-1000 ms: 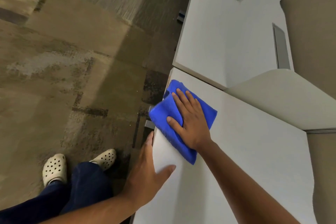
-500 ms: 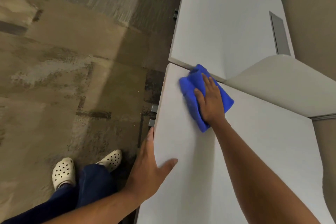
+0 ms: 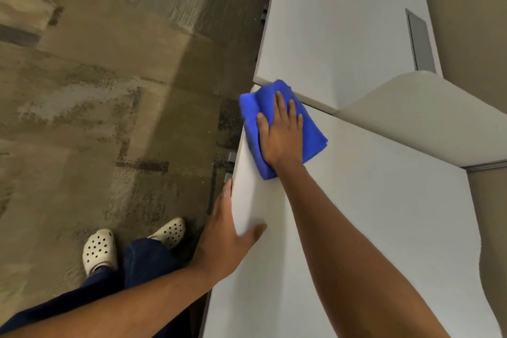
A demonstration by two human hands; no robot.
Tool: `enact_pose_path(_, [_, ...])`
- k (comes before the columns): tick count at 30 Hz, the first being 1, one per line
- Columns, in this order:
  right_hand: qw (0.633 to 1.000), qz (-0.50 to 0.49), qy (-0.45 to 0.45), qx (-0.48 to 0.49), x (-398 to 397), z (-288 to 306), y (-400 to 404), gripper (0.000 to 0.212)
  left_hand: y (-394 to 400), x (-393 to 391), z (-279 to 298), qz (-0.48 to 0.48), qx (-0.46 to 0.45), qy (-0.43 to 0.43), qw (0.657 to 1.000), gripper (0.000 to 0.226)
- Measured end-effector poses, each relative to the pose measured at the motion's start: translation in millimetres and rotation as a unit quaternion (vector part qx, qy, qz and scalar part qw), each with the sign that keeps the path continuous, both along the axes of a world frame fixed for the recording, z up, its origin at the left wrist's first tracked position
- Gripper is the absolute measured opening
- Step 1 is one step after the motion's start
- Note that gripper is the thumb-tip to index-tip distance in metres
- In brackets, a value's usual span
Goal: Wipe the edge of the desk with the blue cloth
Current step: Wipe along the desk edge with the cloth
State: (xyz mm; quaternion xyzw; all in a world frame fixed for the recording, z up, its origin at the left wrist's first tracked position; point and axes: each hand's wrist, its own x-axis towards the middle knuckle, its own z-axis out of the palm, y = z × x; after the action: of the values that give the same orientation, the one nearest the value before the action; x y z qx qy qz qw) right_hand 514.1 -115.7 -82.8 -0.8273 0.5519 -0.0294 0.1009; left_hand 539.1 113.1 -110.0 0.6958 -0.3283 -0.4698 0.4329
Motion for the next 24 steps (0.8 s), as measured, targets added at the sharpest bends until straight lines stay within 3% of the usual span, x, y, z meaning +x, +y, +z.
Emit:
enact_pose_path(5, [0.993,0.101,-0.029,0.046,-48.1,3.5,55.2,0.064,0.9,0.7,5.0,0.003,-0.020,0.009,1.000,0.124])
enact_pose_path(9, [0.991,0.109,-0.026,0.068,-80.1,3.1,80.8,0.065,-2.2,2.3,6.6,-0.006,-0.032,0.032,0.999,0.137])
enact_pose_path(13, [0.993,0.113,0.007,0.039,-46.8,4.0,41.0,0.071,-1.4,1.8,2.3,-0.005,-0.026,0.015,1.000,0.136])
enact_pose_path(19, [1.000,-0.006,-0.009,0.001,20.5,1.0,3.6,0.071,-1.1,1.8,3.0,-0.007,-0.016,0.005,1.000,0.133])
enact_pose_path(24, [0.995,0.069,-0.062,0.039,-59.6,6.8,-15.9,0.058,0.6,3.5,3.4,-0.012,-0.013,0.014,1.000,0.137])
